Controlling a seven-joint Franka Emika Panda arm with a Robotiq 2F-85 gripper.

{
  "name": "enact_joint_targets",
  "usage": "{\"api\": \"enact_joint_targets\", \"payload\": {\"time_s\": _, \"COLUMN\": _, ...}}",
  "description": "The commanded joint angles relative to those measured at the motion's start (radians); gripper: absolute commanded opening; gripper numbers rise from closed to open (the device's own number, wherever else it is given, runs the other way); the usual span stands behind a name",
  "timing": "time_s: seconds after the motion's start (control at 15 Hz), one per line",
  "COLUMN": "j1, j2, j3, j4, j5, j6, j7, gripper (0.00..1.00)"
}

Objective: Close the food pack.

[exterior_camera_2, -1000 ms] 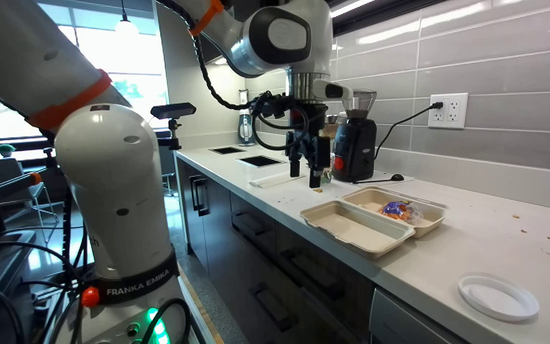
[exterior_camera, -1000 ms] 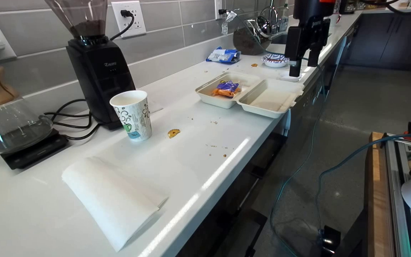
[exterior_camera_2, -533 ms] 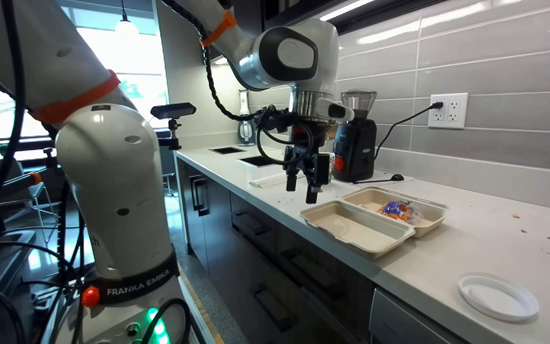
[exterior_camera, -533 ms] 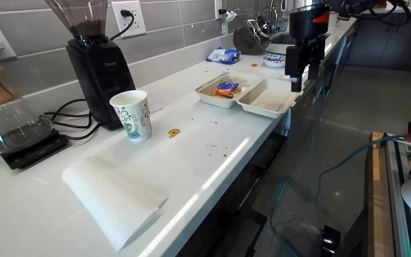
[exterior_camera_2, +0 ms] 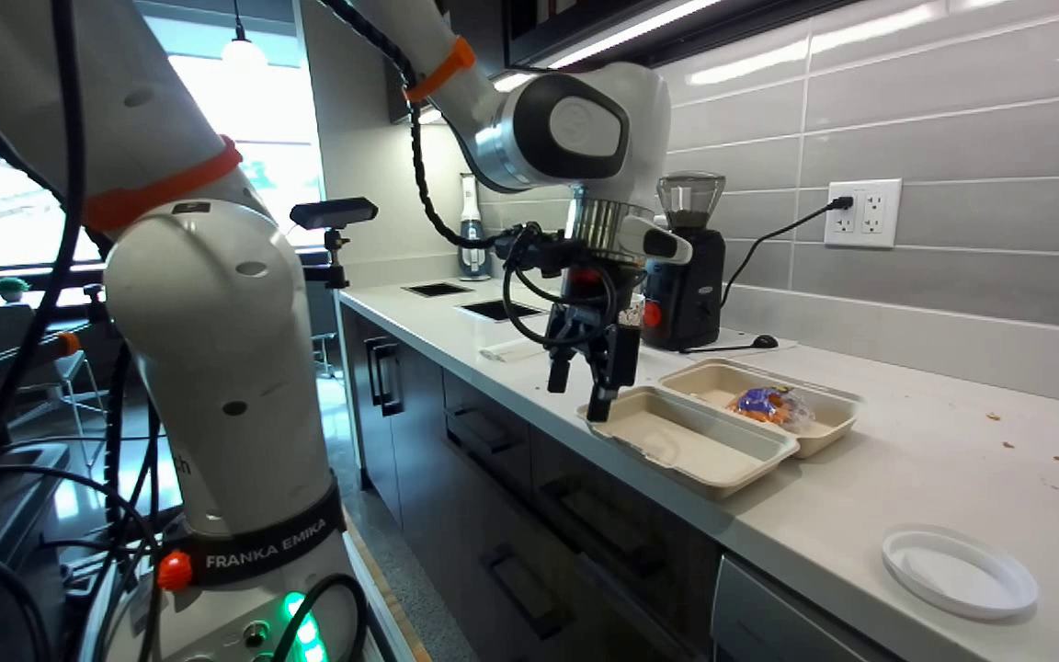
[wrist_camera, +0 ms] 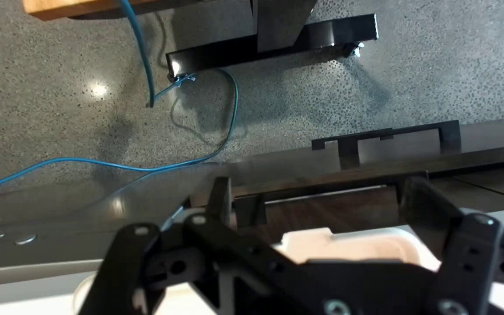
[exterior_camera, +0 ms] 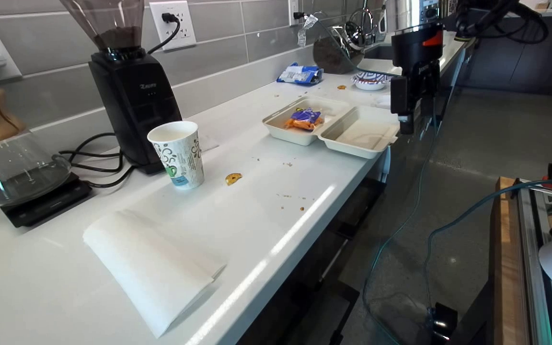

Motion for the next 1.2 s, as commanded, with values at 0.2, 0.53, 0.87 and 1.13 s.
{"api": "enact_joint_targets", "payload": {"time_s": 0.2, "j1": -0.106, "j2": 0.061, "j3": -0.119, "j4": 0.001, "j5": -0.092, "j6": -0.009, "j7": -0.112, "gripper": 1.0}}
{"api": "enact_joint_targets", "payload": {"time_s": 0.53, "j1": -0.141, "j2": 0.093, "j3": -0.215, "j4": 0.001, "j5": -0.048, "j6": 0.028, "j7": -0.224, "gripper": 1.0}}
{"api": "enact_joint_targets", "payload": {"time_s": 0.87, "j1": -0.145, "j2": 0.089, "j3": -0.229, "j4": 0.002, "j5": -0.017, "j6": 0.035, "j7": -0.237, "gripper": 1.0}}
{"api": "enact_joint_targets", "payload": {"time_s": 1.13, "j1": -0.141, "j2": 0.122, "j3": -0.225, "j4": 0.004, "j5": -0.015, "j6": 0.031, "j7": -0.23, "gripper": 1.0}}
